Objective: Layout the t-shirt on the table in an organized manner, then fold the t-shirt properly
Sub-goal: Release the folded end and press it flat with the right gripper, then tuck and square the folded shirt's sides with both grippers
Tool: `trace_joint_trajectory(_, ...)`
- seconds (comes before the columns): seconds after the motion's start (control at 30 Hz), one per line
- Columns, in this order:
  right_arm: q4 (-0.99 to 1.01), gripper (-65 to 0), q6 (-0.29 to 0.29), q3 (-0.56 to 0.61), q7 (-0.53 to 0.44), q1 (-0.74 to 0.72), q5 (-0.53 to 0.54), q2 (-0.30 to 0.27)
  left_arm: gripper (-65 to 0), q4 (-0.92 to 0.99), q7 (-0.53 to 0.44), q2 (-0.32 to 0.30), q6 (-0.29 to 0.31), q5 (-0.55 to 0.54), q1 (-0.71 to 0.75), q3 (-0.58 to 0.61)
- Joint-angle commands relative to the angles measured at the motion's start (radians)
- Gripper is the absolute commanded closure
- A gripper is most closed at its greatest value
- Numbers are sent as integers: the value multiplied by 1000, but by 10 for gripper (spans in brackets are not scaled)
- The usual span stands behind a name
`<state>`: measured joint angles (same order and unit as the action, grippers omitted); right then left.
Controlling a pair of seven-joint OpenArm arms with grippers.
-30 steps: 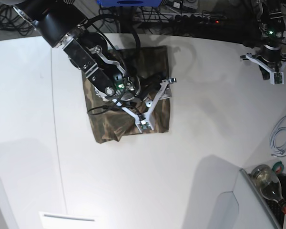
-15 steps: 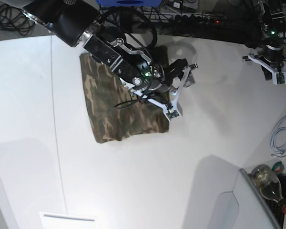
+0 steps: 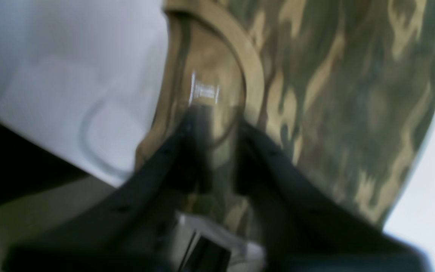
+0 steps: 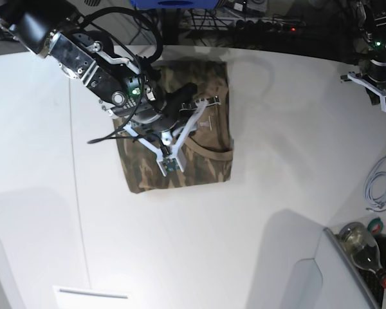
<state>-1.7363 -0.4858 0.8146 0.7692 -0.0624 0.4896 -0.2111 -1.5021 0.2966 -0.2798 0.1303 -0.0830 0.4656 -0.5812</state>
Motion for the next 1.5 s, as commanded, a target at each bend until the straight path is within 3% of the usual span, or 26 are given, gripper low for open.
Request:
trace_joint_trajectory(0.0, 12, 0, 6, -8, -24, 2, 2, 8, 0, -16, -24, -16, -7, -2, -1, -4)
trace_joint_trajectory(0.07, 58, -27, 6, 10, -47, 17, 2, 12, 0, -18, -24, -14, -7, -2, -1, 0)
trace_joint_trajectory(0.33, 292, -2, 8, 99, -136, 20, 2, 86, 0, -44, -24, 9, -7, -2, 0, 63)
trace_joint_trajectory(0.5, 177, -2, 3, 94, -106, 17, 2, 66, 0, -53, -23, 11, -7, -4, 3, 105)
trace_joint_trajectory(0.57, 115, -2, 3, 30, -67, -12, 2, 39, 0, -81, -21, 26, -5, -8, 6, 126)
trace_joint_trajectory(0.67, 108, -2, 8, -116, -53, -78, 2, 31, 0, -168, -18, 63, -1, -114, 6, 183)
trace_joint_trajectory(0.83, 218, -2, 55, -211, -57, -205, 2, -1, 0, -239, -18, 78, 41, -312, -74, 435)
trace_joint_trajectory(0.97, 281, -2, 95, -212, -58, -241, 2, -12, 0, -119, -21, 112, 30, -315, -216, 656)
trace_joint_trajectory(1.13, 296, -2, 100, -254, -69, -241, 2, -11, 0, 84, -23, 156, -8, -312, -331, 784)
trace_joint_trajectory(1.27, 402, -2, 118, -258, -167, -245, 5, -6, 0, 205, -24, 156, -93, -252, -371, 820)
trace_joint_trajectory(1.33, 430, -2, 149, -258, -201, -244, 7, -3, 0, 229, -24, 159, -96, -209, -373, 817)
trace_joint_trajectory(1.47, 483, -2, 154, -258, -219, -244, 5, 26, 0, 239, -24, 172, -96, -172, -373, 811)
